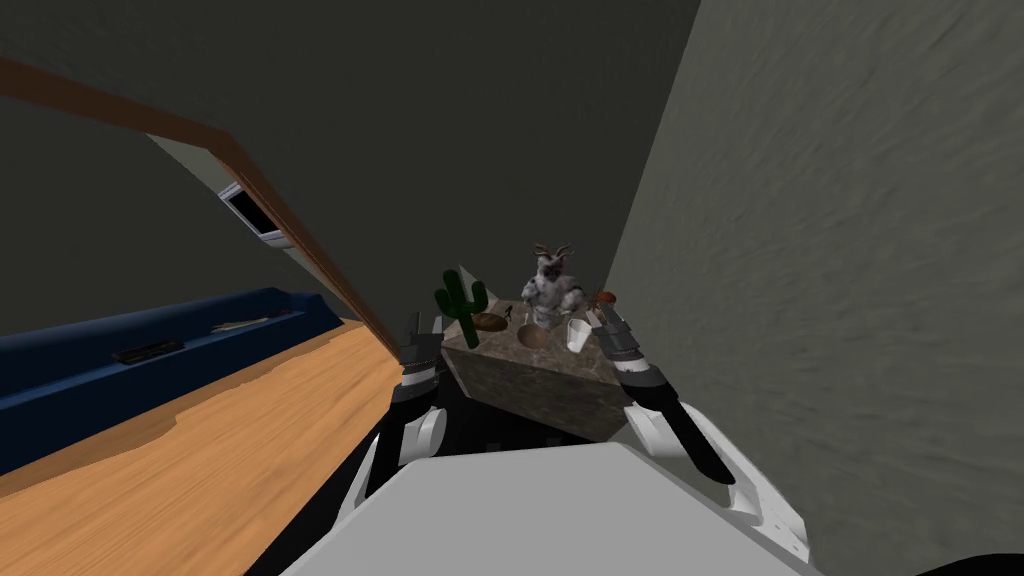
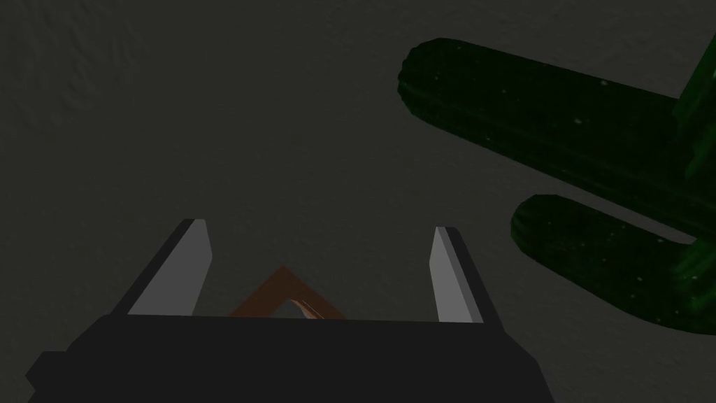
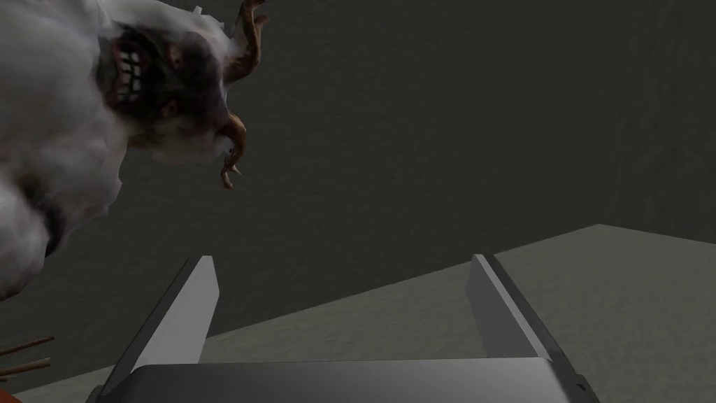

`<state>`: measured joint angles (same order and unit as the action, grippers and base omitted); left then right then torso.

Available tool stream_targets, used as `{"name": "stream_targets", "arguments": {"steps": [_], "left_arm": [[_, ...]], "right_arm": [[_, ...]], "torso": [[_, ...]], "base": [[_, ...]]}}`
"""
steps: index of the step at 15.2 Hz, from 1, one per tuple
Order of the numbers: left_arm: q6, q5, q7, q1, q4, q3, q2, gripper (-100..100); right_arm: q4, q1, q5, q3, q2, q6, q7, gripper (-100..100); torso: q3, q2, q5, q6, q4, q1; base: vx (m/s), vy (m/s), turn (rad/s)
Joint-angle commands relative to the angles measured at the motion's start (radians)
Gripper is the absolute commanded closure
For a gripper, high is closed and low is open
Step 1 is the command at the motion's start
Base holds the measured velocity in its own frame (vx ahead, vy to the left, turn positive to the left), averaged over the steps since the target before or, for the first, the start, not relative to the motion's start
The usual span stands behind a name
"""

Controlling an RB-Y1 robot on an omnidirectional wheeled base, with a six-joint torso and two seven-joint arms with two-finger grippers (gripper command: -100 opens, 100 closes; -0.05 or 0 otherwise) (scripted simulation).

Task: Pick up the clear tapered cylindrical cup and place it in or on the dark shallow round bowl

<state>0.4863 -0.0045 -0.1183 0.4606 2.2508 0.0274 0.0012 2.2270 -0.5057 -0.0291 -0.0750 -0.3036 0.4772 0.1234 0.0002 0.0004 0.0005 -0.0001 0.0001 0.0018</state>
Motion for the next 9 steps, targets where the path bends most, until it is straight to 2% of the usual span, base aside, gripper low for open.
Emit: {"name": "stream_targets", "arguments": {"steps": [1,3,4,6,7,9], "left_arm": [[0.000,0.000,0.000,0.000,0.000,0.000,0.000,0],[0.000,0.000,0.000,0.000,0.000,0.000,0.000,0],[0.000,0.000,0.000,0.000,0.000,0.000,0.000,0],[0.000,0.000,0.000,0.000,0.000,0.000,0.000,0],[0.000,0.000,0.000,0.000,0.000,0.000,0.000,0],[0.000,0.000,0.000,0.000,0.000,0.000,0.000,0]], "right_arm": [[-0.032,-0.001,-0.005,-0.003,-0.050,0.003,-0.010,-100],[-0.032,-0.001,-0.005,-0.003,-0.085,0.003,-0.010,-100],[-0.064,-0.004,-0.011,-0.006,-0.114,0.008,-0.020,-100],[-0.064,-0.004,-0.011,-0.006,-0.152,0.008,-0.020,-100],[-0.098,-0.007,-0.018,-0.009,-0.179,0.014,-0.031,-100],[-0.098,-0.007,-0.018,-0.009,-0.221,0.014,-0.031,-100]], "torso": [[0.000,0.000,0.000,0.000,0.000,0.000],[0.000,0.000,0.000,0.000,0.000,0.000],[0.000,0.000,0.000,0.000,0.000,0.000],[0.000,0.000,0.000,0.000,0.000,0.000],[0.000,0.000,0.000,0.000,0.000,0.000],[0.000,0.000,0.000,0.000,0.000,0.000]], "base": [[-0.005,0.029,0.011],[-0.006,0.030,0.008],[-0.011,0.035,0.011],[-0.012,0.035,0.004],[-0.010,0.034,0.013],[-0.009,0.035,0.005]]}}
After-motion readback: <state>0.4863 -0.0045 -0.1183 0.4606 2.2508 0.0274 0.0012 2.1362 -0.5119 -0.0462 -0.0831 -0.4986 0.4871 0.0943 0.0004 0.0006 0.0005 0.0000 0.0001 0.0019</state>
